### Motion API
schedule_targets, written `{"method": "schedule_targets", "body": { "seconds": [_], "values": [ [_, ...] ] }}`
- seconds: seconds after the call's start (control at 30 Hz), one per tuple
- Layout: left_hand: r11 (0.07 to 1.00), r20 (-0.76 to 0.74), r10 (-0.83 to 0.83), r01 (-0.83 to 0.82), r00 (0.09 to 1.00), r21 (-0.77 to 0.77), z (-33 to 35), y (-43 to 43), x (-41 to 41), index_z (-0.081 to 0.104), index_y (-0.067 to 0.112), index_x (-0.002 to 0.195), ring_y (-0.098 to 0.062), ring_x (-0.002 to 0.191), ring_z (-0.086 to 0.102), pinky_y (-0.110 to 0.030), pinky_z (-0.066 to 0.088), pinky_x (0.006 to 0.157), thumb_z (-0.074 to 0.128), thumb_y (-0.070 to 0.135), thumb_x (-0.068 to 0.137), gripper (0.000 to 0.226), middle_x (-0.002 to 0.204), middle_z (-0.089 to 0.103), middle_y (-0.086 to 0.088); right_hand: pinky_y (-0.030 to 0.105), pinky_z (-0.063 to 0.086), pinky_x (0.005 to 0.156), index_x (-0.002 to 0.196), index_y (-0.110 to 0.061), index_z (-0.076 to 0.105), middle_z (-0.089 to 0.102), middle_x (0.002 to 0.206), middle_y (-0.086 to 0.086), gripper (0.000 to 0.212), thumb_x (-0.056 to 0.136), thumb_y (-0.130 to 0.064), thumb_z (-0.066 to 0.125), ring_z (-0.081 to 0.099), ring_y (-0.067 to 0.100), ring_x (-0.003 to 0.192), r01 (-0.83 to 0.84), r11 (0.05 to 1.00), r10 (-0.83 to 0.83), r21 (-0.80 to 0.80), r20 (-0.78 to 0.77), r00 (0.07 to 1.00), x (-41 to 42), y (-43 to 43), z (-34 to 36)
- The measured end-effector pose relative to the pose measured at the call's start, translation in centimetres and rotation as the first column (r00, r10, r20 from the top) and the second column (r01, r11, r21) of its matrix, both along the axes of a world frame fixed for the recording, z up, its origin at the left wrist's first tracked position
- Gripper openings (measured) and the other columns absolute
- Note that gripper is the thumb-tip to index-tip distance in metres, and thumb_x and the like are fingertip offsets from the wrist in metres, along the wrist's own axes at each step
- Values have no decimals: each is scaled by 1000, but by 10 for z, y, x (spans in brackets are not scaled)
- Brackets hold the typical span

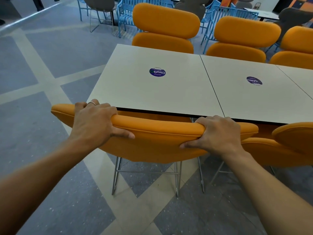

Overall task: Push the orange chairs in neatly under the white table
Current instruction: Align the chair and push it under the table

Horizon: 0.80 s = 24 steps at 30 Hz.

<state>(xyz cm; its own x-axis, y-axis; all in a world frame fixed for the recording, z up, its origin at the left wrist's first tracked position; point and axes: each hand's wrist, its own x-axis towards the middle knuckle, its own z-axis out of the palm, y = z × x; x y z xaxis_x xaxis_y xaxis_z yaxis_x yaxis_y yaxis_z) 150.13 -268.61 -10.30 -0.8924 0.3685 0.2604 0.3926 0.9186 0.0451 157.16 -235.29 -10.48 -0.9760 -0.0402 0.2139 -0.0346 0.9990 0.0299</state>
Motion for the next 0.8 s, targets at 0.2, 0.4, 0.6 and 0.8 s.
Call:
{"method": "schedule_targets", "body": {
  "seconds": [0.2, 0.4, 0.6, 0.8],
  "values": [
    [999, 37, 32, -30, 999, -43, 6, -28, -26, 58, 29, 84, -29, 91, 57, -50, 34, 90, 21, 104, 43, 94, 81, 60, 3, 32, 49, 68, 89, -32, 69, 67, 77, -10, 85, 51, -103, 43, 62, 13, 71, 31, 1000, -31, 4, -36, 999, -11, -38, -2],
    [997, 26, 67, -65, 997, -44, 3, -25, -22, 56, 26, 81, -28, 89, 57, -49, 34, 91, 27, 104, 46, 90, 79, 56, 4, 31, 48, 65, 95, -32, 68, 67, 81, -10, 88, 54, -104, 39, 61, 13, 71, -6, 1000, 6, 16, -18, 1000, -15, -35, 1],
    [997, -19, 74, -74, 997, 4, -1, -8, -2, 54, 28, 74, -21, 79, 51, -46, 34, 88, 20, 104, 42, 90, 73, 55, 6, 33, 50, 68, 101, -32, 69, 69, 86, -8, 91, 54, -104, 35, 62, 15, 76, -24, 1000, 24, 8, 10, 1000, -8, -13, 4],
    [996, -5, 83, -83, 997, -27, 4, -6, 3, 58, 26, 83, -28, 89, 57, -48, 34, 90, 18, 104, 43, 97, 81, 59, 3, 33, 48, 71, 104, -33, 68, 69, 88, -8, 93, 53, -103, 36, 63, 15, 79, -11, 1000, 11, -1, 1, 1000, -4, -15, 2]
  ]
}}
